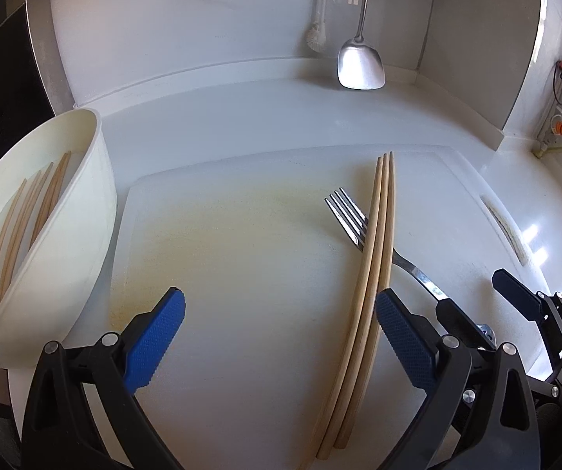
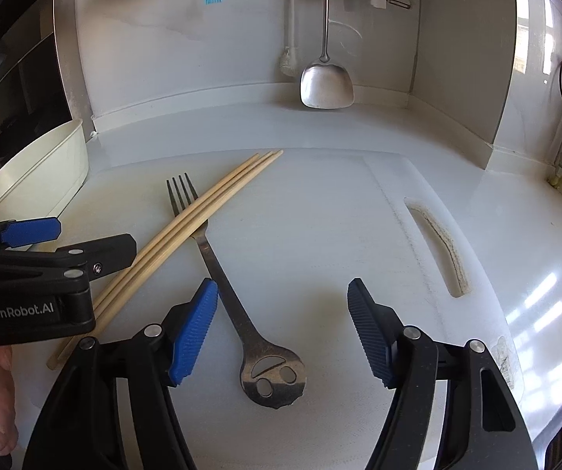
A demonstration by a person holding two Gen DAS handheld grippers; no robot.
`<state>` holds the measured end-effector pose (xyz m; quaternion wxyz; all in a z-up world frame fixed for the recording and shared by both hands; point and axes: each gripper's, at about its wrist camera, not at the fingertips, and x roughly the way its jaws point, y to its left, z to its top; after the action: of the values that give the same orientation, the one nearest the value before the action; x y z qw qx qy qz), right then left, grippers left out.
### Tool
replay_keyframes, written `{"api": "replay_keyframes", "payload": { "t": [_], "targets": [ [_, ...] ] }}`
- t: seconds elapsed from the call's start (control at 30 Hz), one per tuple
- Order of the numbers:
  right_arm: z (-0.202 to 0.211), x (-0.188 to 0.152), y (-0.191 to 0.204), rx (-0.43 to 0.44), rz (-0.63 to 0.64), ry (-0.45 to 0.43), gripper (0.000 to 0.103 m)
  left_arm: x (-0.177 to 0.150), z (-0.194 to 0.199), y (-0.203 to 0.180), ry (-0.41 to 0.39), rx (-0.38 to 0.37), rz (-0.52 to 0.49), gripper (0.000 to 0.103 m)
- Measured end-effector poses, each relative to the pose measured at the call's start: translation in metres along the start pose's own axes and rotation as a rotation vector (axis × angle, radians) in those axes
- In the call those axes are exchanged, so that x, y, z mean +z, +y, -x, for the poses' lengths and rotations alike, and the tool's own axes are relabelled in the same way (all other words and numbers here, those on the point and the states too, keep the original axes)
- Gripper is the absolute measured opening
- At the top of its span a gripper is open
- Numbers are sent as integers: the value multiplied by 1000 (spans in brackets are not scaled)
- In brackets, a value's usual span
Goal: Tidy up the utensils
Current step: 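Close the left tool on chopsticks on the board while the right tool approaches the silver fork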
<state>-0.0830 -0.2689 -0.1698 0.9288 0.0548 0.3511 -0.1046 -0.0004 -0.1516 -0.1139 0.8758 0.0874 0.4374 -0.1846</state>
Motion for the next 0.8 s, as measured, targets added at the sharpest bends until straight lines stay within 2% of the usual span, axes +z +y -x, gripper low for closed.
{"api": "replay_keyframes", "payload": {
  "t": [0.03,0.47,0.8],
  "targets": [
    [1,0,-2,-8,-4,-3,63,0,-1,-1,1,1,-2,96],
    [-1,6,-33,-25,-76,-3,60,-2,-8,-2,5,32,-8,96],
    [-1,7,-35,-19,-80,7,60,-3,-10,-5,9,29,-26,96]
  ]
}}
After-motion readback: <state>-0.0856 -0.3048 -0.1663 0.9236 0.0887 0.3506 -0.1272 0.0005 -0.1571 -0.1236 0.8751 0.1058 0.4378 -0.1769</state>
